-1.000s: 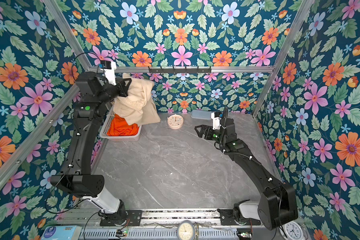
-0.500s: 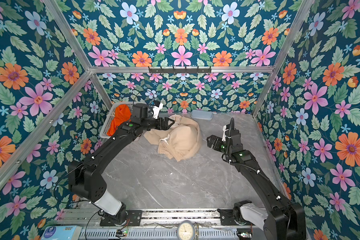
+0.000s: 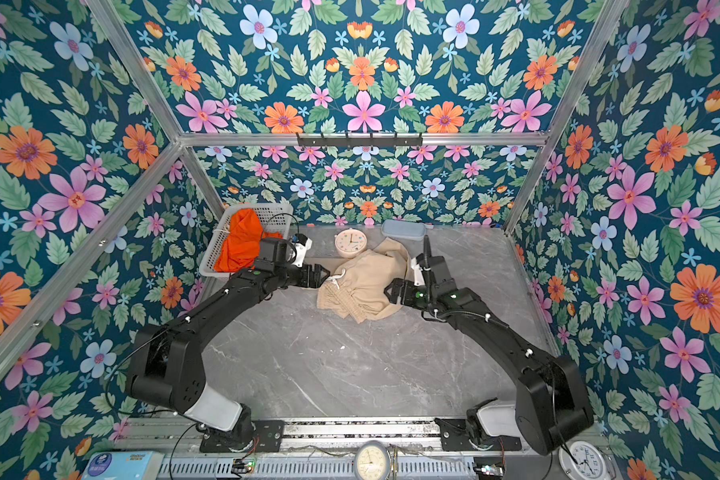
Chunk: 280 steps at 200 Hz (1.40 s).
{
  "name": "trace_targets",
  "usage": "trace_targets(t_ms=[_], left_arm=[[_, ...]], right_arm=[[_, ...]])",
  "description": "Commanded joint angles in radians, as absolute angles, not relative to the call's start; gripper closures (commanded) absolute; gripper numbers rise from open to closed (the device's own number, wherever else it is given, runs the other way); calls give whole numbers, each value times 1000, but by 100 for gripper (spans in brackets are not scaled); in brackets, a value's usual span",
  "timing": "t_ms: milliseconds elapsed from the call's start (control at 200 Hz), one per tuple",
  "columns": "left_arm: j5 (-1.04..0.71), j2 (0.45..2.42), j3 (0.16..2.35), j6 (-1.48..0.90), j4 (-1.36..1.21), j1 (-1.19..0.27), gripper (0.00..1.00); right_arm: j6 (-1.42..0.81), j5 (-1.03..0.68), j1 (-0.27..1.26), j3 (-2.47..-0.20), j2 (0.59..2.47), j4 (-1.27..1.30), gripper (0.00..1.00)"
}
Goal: Fold and stack the shorts
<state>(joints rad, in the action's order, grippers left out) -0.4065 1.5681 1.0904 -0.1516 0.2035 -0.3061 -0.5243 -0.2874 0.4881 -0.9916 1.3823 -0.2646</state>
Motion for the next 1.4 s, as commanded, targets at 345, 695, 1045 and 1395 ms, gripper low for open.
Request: trace_targets(t_ms=[345,695,1045,1395], left_arm=[[-440,1666,940,-368,64,-246,22],[-426,1713,927,-419,45,-241,33],[-423,1711,925,-440,23,-238,38],[-589,1618,914,-274,-35,-240,28]], right_arm=[[-272,-206,662,-1252,1817,-343,17],[-144,-41,734,-1428,2045,-478,26],[-122,48,735,-1448,2127,-484,63],[138,-171,629,-1420,1761,-497,100]])
